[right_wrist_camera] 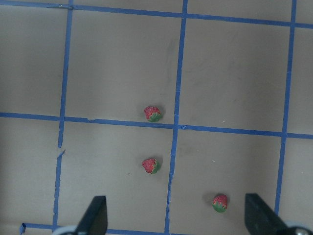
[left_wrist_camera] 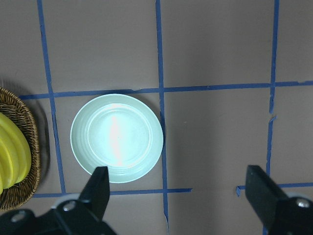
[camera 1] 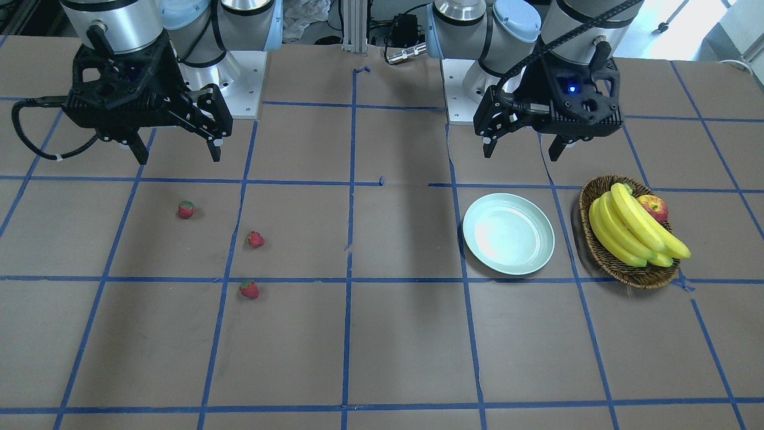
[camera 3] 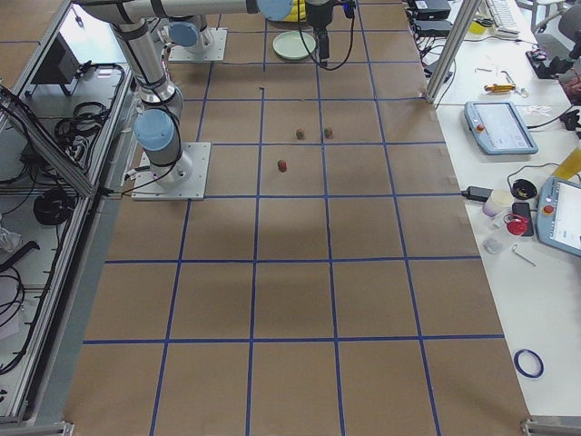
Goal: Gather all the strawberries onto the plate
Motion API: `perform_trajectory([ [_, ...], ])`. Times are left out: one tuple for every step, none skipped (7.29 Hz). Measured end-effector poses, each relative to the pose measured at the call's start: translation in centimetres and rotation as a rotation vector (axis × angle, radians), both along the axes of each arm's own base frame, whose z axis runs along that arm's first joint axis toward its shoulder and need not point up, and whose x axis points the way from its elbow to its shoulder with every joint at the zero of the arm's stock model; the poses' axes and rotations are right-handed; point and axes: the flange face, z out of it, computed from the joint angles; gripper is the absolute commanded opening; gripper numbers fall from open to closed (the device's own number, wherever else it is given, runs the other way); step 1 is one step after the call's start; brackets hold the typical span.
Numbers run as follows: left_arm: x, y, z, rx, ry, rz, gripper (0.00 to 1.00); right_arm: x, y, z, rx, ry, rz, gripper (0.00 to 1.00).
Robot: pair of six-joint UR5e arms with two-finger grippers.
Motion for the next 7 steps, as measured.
perform_trajectory([
  [0.0, 0.1, -0.23, 0.005, 0.0, 0.0, 1.0, 0.01, 0.01, 0.02, 0.001, 0.0, 0.003, 1.0],
  [0.0, 0.22, -0.55, 0.011, 0.0, -0.001, 1.0, 0.03, 0.12, 0.02, 0.016, -0.001, 0.008, 1.0],
  [0.01, 0.29, -0.69, 0.014, -0.001, -0.002, 1.0, 0.04, 0.32, 0.02, 0.039, -0.003, 0.013, 1.0],
  [0.02, 0.34, -0.76, 0.015, -0.001, -0.002, 1.0, 0.05, 0.43, 0.03, 0.051, -0.003, 0.014, 1.0],
  [0.0, 0.4, -0.88, 0.018, -0.001, -0.003, 1.0, 0.06, 0.48, 0.04, 0.056, -0.004, 0.015, 1.0],
  [-0.02, 0.43, -1.02, 0.02, 0.0, -0.003, 1.0, 0.06, 0.52, 0.06, 0.057, -0.004, 0.014, 1.0],
  [-0.02, 0.31, -1.05, 0.016, 0.0, -0.002, 1.0, 0.05, 0.56, 0.03, 0.059, -0.002, 0.015, 1.0],
])
